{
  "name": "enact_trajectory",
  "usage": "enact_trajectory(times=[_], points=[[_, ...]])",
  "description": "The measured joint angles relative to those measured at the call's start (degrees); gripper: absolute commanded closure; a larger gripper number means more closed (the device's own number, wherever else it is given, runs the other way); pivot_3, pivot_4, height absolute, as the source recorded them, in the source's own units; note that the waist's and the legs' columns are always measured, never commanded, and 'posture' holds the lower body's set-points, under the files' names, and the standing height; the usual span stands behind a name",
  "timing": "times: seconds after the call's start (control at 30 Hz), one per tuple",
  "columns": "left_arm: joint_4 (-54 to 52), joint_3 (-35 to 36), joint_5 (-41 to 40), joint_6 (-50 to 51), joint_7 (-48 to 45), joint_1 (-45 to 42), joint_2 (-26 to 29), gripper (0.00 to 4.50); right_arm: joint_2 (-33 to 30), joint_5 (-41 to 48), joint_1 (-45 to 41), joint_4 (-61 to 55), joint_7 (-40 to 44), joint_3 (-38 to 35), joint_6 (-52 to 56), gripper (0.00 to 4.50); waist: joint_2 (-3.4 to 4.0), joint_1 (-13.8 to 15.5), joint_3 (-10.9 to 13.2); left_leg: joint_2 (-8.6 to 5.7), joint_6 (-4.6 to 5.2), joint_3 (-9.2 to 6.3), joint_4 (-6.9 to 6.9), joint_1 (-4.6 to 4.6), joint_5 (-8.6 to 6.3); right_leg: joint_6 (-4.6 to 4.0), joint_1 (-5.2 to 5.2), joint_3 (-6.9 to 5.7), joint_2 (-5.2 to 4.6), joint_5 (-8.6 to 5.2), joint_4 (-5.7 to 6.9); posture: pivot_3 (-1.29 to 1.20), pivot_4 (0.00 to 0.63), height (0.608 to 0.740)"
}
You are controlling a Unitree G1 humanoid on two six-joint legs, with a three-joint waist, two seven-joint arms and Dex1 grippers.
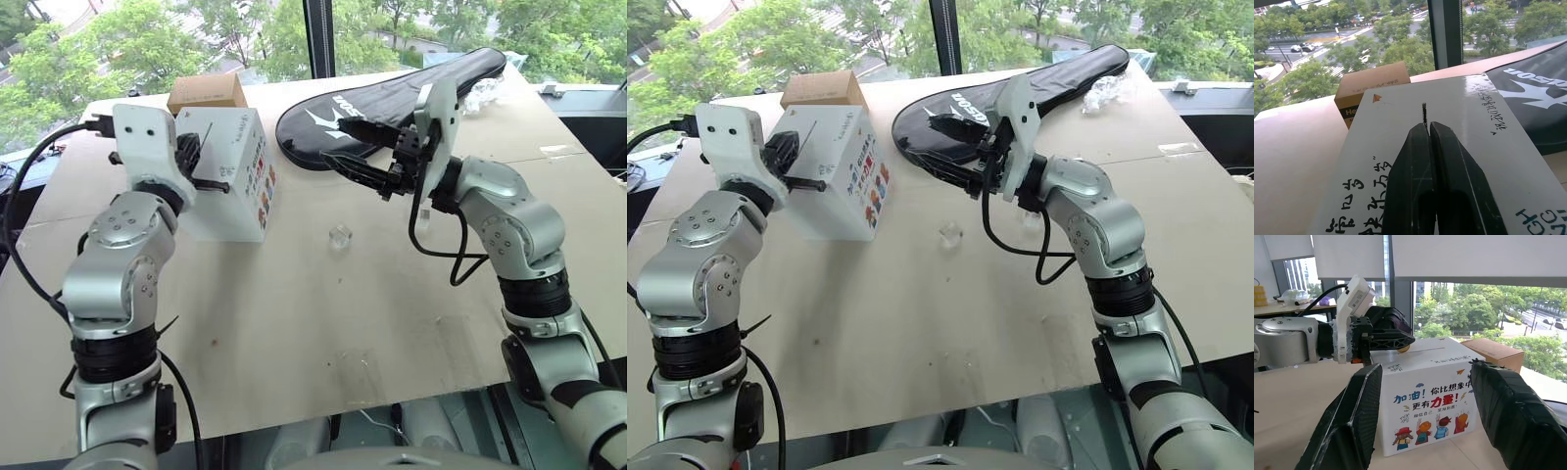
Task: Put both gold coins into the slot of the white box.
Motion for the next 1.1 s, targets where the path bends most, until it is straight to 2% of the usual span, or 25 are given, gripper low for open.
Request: enact_trajectory(times=[0.33, 0.37, 0.43, 0.53, 0.57, 0.8, 0.9, 0.97, 1.03, 1.07, 1.1], points=[[1.2, 0.3, 1.6, 1.1, -0.8, -0.3, -1.8, 4.5, 0.1, 0.1, 0.0, -0.2, -0.4, 0.0, 0.1, 1.45, -0.01, 0.0, 0.0, -0.01, 0.0, -0.01, 0.04, -0.02, 0.0, 0.0, 0.0, -0.02, -0.02, 0.0, 0.0, 0.0, 0.15, 0.74], [1.2, 0.4, 1.6, 1.1, -0.8, -0.3, -1.9, 3.96, 0.1, 0.1, 0.0, -0.2, -0.4, 0.0, 0.1, 1.39, -0.01, 0.0, 0.0, -0.01, 0.0, -0.01, 0.04, -0.02, 0.0, 0.0, 0.0, -0.02, -0.02, 0.0, 0.0, 0.0, 0.15, 0.74], [1.0, 0.6, 1.6, 1.1, -0.8, -0.3, -2.1, 3.39, 0.1, 0.1, 0.0, -0.2, -0.5, 0.0, 0.1, 1.39, -0.01, 0.0, 0.0, -0.01, 0.0, -0.01, 0.04, -0.02, 0.0, 0.0, 0.01, -0.02, -0.02, 0.0, 0.0, 0.0, 0.15, 0.74], [1.1, 0.6, 2.1, -0.1, -1.0, -0.4, -2.4, 1.84, 0.2, 0.1, 0.0, -0.2, -0.8, 0.0, 0.1, 1.39, -0.02, 0.0, 0.0, -0.01, 0.0, -0.02, 0.05, -0.02, 0.0, 0.0, 0.01, -0.02, -0.02, 0.0, 0.0, 0.0, 0.15, 0.74], [1.2, 0.6, 2.3, -0.4, -1.1, -0.5, -2.5, 1.47, 0.3, 0.1, 0.0, -0.2, -0.8, 0.0, 0.1, 1.39, -0.02, 0.0, 0.0, -0.01, 0.0, -0.01, 0.05, -0.02, 0.0, 0.0, 0.01, -0.02, -0.02, 0.0, 0.0, 0.0, 0.15, 0.74], [2.2, 0.7, 2.8, -8.0, -2.4, -2.1, -4.5, 1.47, 0.6, 0.2, 1.2, -0.3, -0.9, 0.0, 0.1, 1.39, -0.03, 0.0, 0.0, -0.01, 0.0, -0.12, 0.22, -0.19, 0.0, 0.0, 0.0, -0.16, -0.03, 0.01, -0.02, 0.0, 0.15, 0.74], [-2.9, 2.9, -4.0, -10.1, -9.1, -1.9, -5.0, 1.47, -1.0, 1.5, 5.3, -2.7, -0.2, -0.3, 1.0, 1.39, -0.03, -0.1, 0.0, -0.01, 0.0, -0.11, 0.42, -0.33, 0.0, 0.01, -0.02, -0.16, -0.06, 0.01, -0.07, 0.0, 0.15, 0.74], [-8.9, 2.8, -9.9, -9.4, -14.0, 2.4, -4.5, 1.47, -3.2, 2.4, 9.4, -4.3, 0.6, -0.9, 1.7, 1.39, -0.03, -0.2, 0.0, -0.02, 0.0, -0.02, 0.49, -0.35, -0.01, 0.01, -0.01, -0.11, -0.13, 0.01, -0.09, 0.0, 0.15, 0.74], [-14.2, 3.2, -15.3, -6.6, -17.7, 10.0, -3.1, 1.47, -5.9, 3.5, 14.1, -6.5, 1.8, -2.4, 2.4, 1.39, -0.02, -0.5, 0.0, -0.02, 0.0, 0.09, 0.47, -0.35, -0.01, 0.01, -0.07, -0.05, -0.14, 0.01, -0.08, 0.0, 0.15, 0.74], [-17.1, 3.3, -18.1, -4.6, -19.9, 17.0, -1.8, 1.47, -8.2, 3.9, 17.9, -7.8, 3.1, -3.5, 2.4, 1.39, -0.02, -0.6, 0.0, 0.0, 0.01, 0.12, 0.34, -0.33, -0.01, 0.01, -0.13, -0.01, -0.12, 0.01, -0.1, 0.0, 0.15, 0.74], [-17.7, 3.3, -18.9, -3.8, -20.7, 19.3, -1.4, 1.47, -9.1, 3.9, 19.3, -8.2, 3.5, -4.0, 2.4, 1.39, -0.02, -0.6, 0.0, 0.0, 0.01, 0.11, 0.28, -0.33, -0.01, 0.01, -0.15, 0.0, -0.12, 0.0, -0.08, 0.0, 0.15, 0.74]])
